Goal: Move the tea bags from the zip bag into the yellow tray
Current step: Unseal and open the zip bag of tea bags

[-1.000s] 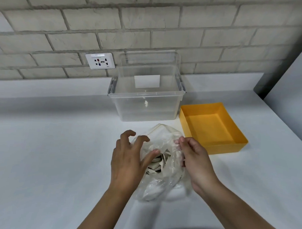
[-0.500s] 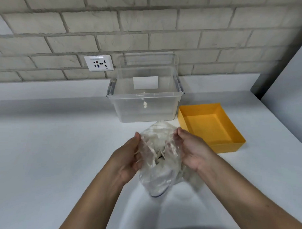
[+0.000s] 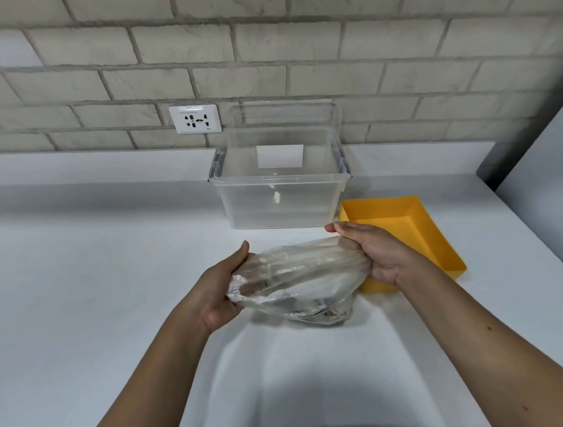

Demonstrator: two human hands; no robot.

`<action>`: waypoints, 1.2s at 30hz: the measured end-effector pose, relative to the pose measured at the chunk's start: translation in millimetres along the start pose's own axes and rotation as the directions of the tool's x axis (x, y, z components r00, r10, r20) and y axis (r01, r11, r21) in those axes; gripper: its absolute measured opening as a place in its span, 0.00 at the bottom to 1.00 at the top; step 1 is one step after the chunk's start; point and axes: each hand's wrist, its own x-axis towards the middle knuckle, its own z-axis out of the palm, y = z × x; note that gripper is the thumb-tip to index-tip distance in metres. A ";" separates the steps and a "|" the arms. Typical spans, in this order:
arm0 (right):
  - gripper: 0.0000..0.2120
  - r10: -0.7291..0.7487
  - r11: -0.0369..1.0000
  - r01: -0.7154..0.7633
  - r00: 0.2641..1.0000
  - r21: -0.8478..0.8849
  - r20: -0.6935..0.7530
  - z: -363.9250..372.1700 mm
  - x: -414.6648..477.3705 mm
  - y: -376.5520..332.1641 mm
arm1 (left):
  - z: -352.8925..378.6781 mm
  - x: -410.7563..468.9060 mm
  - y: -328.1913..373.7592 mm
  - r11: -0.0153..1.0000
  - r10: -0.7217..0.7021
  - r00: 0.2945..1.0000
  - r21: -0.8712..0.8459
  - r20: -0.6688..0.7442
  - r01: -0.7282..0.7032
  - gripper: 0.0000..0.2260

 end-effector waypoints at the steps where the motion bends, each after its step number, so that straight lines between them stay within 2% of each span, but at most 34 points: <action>1: 0.08 0.007 1.000 -0.007 0.999 0.011 0.032 -1.0 0.0 0.1 | -3.6 0.9 -0.7 1.000 -0.010 1.000 0.030 -0.004 0.010 0.15; 4: 0.10 0.025 0.999 -0.028 0.996 0.034 0.086 1.0 -1.8 -0.1 | -8.4 -0.5 2.0 0.994 0.007 1.000 0.106 -0.006 -0.006 0.19; 5: 0.11 0.029 0.999 -0.034 0.995 0.043 0.098 1.5 -1.2 0.4 | -11.5 -0.3 3.7 0.967 0.042 0.999 0.252 -0.028 -0.034 0.20; 6: 0.12 0.039 0.998 -0.043 0.993 0.040 0.110 2.4 -0.9 1.0 | -14.1 -0.5 4.9 0.876 0.098 0.994 0.479 -0.046 -0.064 0.22; 7: 0.12 0.050 0.998 -0.055 0.991 0.029 0.126 3.5 -0.7 1.4 | -15.8 0.2 5.6 0.706 0.168 0.985 0.703 -0.043 -0.090 0.24; 8: 0.12 0.061 0.998 -0.063 0.986 0.009 0.152 4.8 -0.9 1.3 | -15.5 1.4 4.8 0.508 0.259 0.965 0.855 -0.030 -0.109 0.26; 9: 0.12 0.065 0.998 -0.063 0.983 -0.018 0.171 6.0 -1.1 0.3 | -12.5 2.7 3.6 0.351 0.368 0.930 0.927 -0.003 -0.135 0.26; 10: 0.12 0.061 0.997 -0.053 0.981 -0.048 0.184 7.5 -1.0 -1.3 | -4.7 1.3 3.2 0.260 0.461 0.886 0.946 0.053 -0.192 0.27; 11: 0.12 0.051 0.996 -0.035 0.980 -0.086 0.195 9.0 0.2 -2.9 | 4.0 1.4 1.6 0.199 0.492 0.860 0.944 0.137 -0.264 0.27; 12: 0.12 0.035 0.991 -0.010 0.980 -0.132 0.194 10.3 3.3 -3.6 | 12.2 3.7 -1.9 0.132 0.457 0.862 0.941 0.220 -0.311 0.27; 14: 0.12 -0.019 0.971 0.057 0.986 -0.231 0.165 15.7 5.1 -4.7 | 22.3 11.0 -12.5 -0.004 0.351 0.879 0.939 0.324 -0.344 0.19; 15: 0.13 -0.061 0.955 0.095 0.990 -0.282 0.127 18.0 6.0 -4.1 | 24.7 15.0 -17.0 0.012 0.342 0.878 0.932 0.336 -0.361 0.18; 16: 0.14 -0.113 0.934 0.133 0.991 -0.333 0.077 19.7 7.4 -2.1 | 24.5 18.6 -19.1 0.123 0.370 0.877 0.919 0.307 -0.374 0.17; 18: 0.16 -0.266 0.878 0.225 0.963 -0.422 -0.041 23.4 5.7 3.6 | 25.3 21.5 -18.6 0.478 0.440 0.886 0.798 0.145 -0.368 0.16; 19: 0.17 -0.362 0.844 0.265 0.923 -0.466 -0.130 24.8 4.3 6.9 | 26.4 22.8 -17.5 0.635 0.439 0.897 0.689 0.051 -0.350 0.15; 20: 0.19 -0.454 0.809 0.293 0.862 -0.510 -0.225 26.5 1.6 10.5 | 28.1 23.7 -17.2 0.743 0.422 0.907 0.578 -0.013 -0.337 0.15; 21: 0.20 -0.529 0.779 0.308 0.791 -0.546 -0.307 30.3 -3.3 14.4 | 30.5 23.6 -17.7 0.804 0.403 0.914 0.496 -0.047 -0.329 0.15; 23: 0.26 -0.612 0.740 0.317 0.683 -0.594 -0.398 41.9 -15.0 25.2 | 36.7 21.7 -22.1 0.862 0.388 0.919 0.379 -0.067 -0.336 0.14; 24: 0.29 -0.627 0.719 0.299 0.667 -0.627 -0.402 47.9 -19.7 32.4 | 38.9 22.0 -25.0 0.880 0.382 0.921 0.335 -0.082 -0.335 0.14; 26: 0.32 -0.592 0.697 0.236 0.722 -0.677 -0.358 56.0 -23.2 47.4 | 39.0 22.3 -27.8 0.906 0.357 0.927 0.282 -0.116 -0.314 0.14; 27: 0.29 -0.538 0.713 0.219 0.780 -0.666 -0.319 54.5 -21.1 52.2 | 36.8 22.2 -27.2 0.915 0.347 0.929 0.264 -0.125 -0.306 0.14; 29: 0.16 -0.396 0.812 0.196 0.877 -0.550 -0.272 40.0 -16.0 49.8 | 25.9 22.2 -23.2 0.923 0.340 0.929 0.239 -0.145 -0.301 0.14; 31: 0.07 -0.333 0.879 0.187 0.899 -0.439 -0.285 18.1 -11.0 42.8 | 8.9 20.2 -14.9 0.887 0.373 0.910 0.356 -0.180 -0.293 0.14; 32: 0.05 -0.323 0.896 0.197 0.904 -0.398 -0.281 9.4 -10.8 39.5 | 1.0 19.5 -10.9 0.827 0.406 0.897 0.489 -0.176 -0.279 0.14; 34: 0.04 -0.298 0.922 0.228 0.934 -0.311 -0.197 4.9 -14.4 35.1 | -7.4 19.4 -6.2 0.613 0.480 0.869 0.755 -0.121 -0.234 0.13; 36: 0.05 -0.262 0.939 0.231 0.961 -0.256 -0.090 11.1 -16.9 34.5 | -2.2 21.0 -4.6 0.424 0.560 0.827 0.875 -0.051 -0.233 0.15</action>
